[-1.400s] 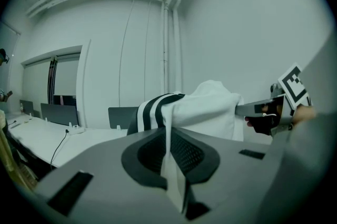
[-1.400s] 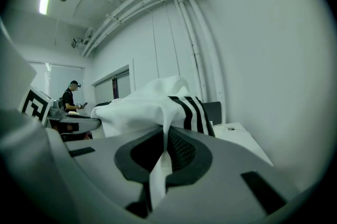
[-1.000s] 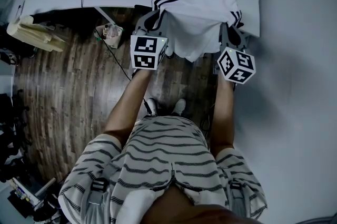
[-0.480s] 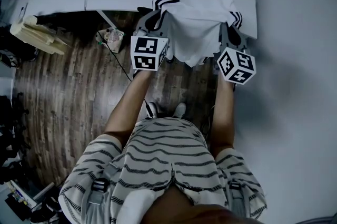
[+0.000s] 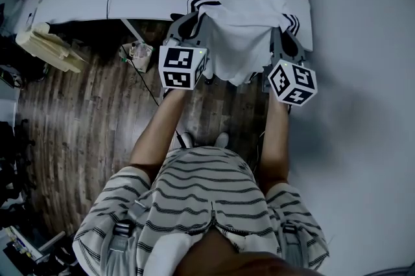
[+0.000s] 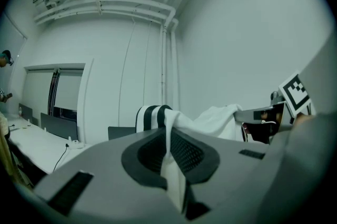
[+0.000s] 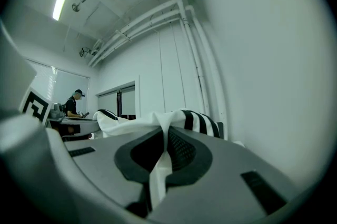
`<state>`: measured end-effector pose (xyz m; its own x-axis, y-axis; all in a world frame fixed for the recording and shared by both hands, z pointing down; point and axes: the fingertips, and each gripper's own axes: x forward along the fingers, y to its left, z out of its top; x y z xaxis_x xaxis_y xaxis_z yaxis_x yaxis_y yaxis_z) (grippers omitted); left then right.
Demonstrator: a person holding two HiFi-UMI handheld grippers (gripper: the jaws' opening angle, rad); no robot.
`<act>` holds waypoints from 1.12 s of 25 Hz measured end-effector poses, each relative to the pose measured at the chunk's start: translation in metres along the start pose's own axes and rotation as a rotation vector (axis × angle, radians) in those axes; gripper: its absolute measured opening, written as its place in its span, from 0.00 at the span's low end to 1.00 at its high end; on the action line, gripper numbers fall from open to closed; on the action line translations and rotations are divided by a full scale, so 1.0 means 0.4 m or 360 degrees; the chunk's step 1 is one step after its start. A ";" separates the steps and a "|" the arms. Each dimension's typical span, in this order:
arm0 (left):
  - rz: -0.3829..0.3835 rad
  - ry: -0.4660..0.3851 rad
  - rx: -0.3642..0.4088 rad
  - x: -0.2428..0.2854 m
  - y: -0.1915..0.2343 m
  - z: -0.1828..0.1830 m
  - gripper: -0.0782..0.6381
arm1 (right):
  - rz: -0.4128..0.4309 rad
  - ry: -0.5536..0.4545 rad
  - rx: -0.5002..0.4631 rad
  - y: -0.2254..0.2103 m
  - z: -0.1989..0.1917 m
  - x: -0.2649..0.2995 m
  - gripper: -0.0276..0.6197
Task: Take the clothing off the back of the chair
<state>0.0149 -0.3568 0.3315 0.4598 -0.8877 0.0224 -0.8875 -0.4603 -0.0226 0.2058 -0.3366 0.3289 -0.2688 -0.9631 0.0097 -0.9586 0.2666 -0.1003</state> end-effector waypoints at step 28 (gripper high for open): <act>-0.0029 -0.0088 -0.0006 -0.213 -0.059 0.050 0.16 | 0.0047 -0.0056 -0.0012 0.127 0.038 -0.201 0.08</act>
<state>-0.0027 -0.2705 0.3101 0.4767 -0.8785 -0.0326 -0.8791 -0.4763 -0.0189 0.1803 -0.2461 0.3081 -0.2936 -0.9555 -0.0280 -0.9510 0.2949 -0.0924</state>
